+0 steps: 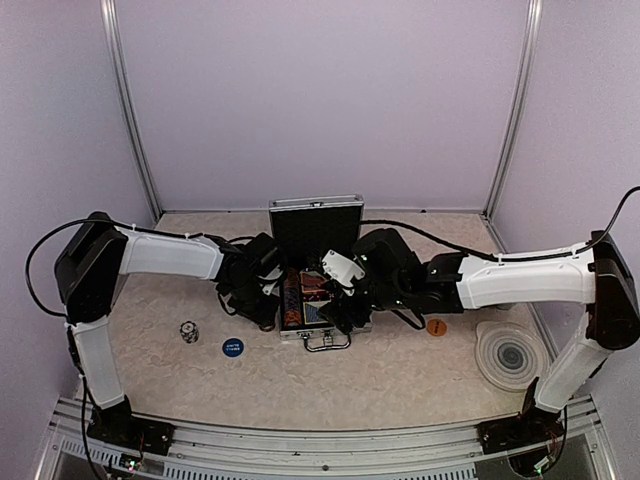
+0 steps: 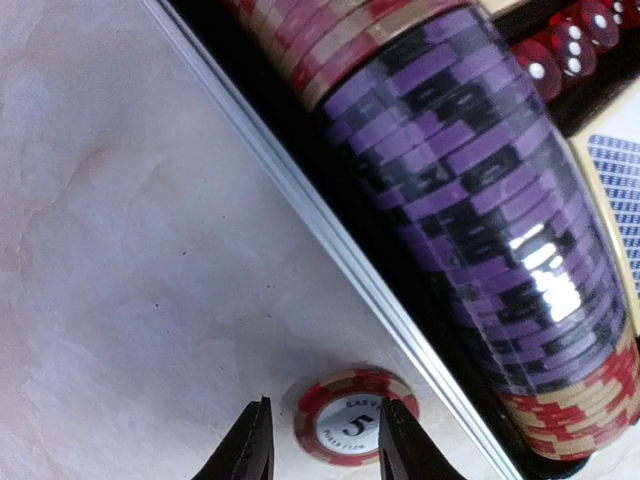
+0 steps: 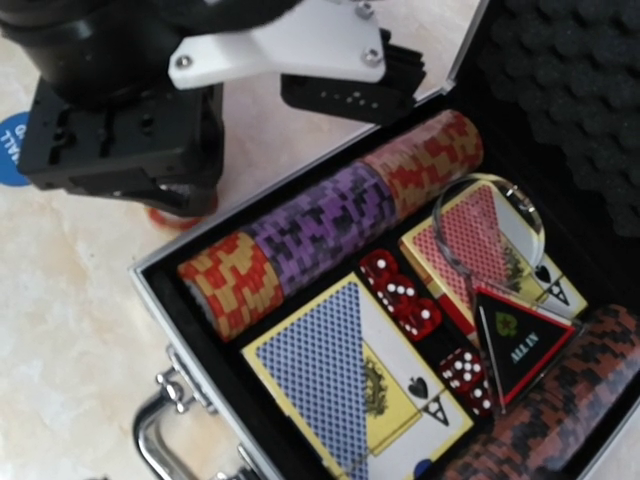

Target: Pack up texas hold em set

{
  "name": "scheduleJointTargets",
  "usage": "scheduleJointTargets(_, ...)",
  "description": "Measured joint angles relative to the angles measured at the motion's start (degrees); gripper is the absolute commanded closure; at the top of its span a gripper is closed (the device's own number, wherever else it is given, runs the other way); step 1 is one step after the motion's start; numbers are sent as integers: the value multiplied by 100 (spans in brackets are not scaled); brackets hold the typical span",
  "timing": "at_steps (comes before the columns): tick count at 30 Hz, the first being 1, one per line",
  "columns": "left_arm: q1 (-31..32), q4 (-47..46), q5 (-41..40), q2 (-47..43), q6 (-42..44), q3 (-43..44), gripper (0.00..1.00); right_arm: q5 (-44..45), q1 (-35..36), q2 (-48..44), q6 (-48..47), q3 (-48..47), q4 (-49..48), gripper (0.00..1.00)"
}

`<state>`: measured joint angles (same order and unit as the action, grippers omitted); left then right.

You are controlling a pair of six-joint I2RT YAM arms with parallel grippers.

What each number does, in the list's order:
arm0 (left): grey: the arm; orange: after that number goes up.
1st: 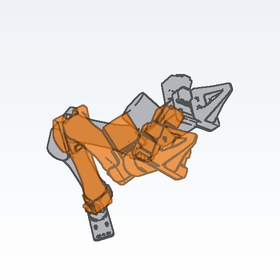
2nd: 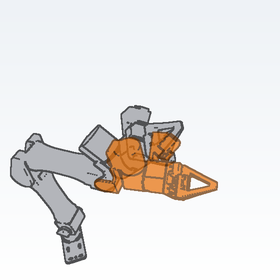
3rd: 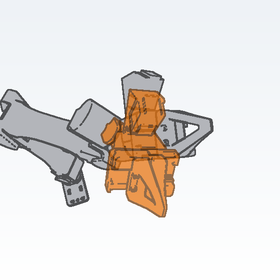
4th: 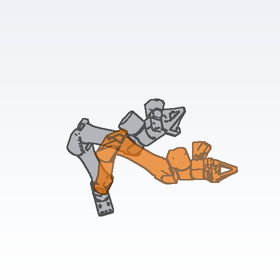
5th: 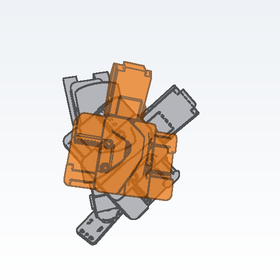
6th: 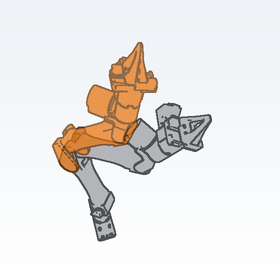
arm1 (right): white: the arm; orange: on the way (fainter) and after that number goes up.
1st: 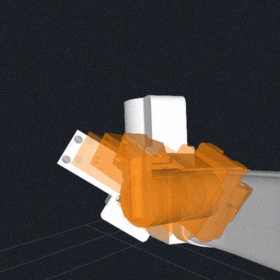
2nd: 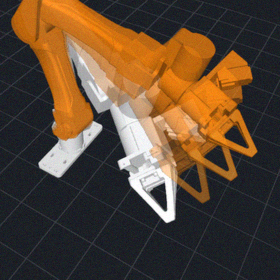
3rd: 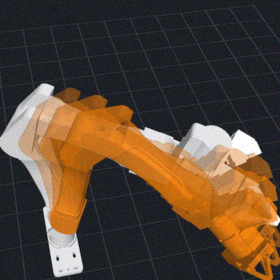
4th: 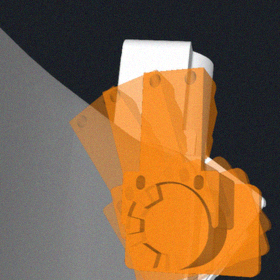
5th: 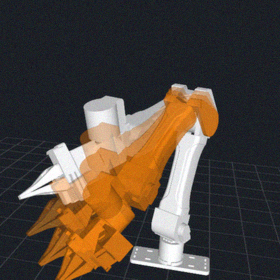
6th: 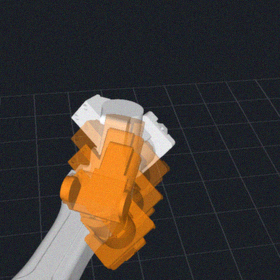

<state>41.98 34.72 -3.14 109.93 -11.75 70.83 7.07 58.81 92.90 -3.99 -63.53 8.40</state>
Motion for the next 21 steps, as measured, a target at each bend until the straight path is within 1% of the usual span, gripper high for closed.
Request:
scheduleJointTargets(7, 2, 116, -17, -111, 2, 26, 63, 0, 0, 103, 83, -199, 81, 9)
scheduleJointTargets(9, 7, 153, -17, -149, 4, 26, 62, 4, 0, 170, 107, -267, 127, 9)
scheduleJointTargets(14, 17, 229, -33, -273, 7, 37, 44, -55, 0, 337, 203, -426, 249, 10)
scheduleJointTargets(18, 20, 317, -105, -372, -7, 37, 19, -352, 4, 562, 243, -774, 437, 10)
scheduleJointTargets(20, 11, 356, -188, -525, -13, 35, 4, -457, 39, 695, 229, -977, 525, 9)
scheduleJointTargets(21, -20, 367, -208, -647, -59, 35, 1, -494, 50, 787, 214, -1106, 592, 9)
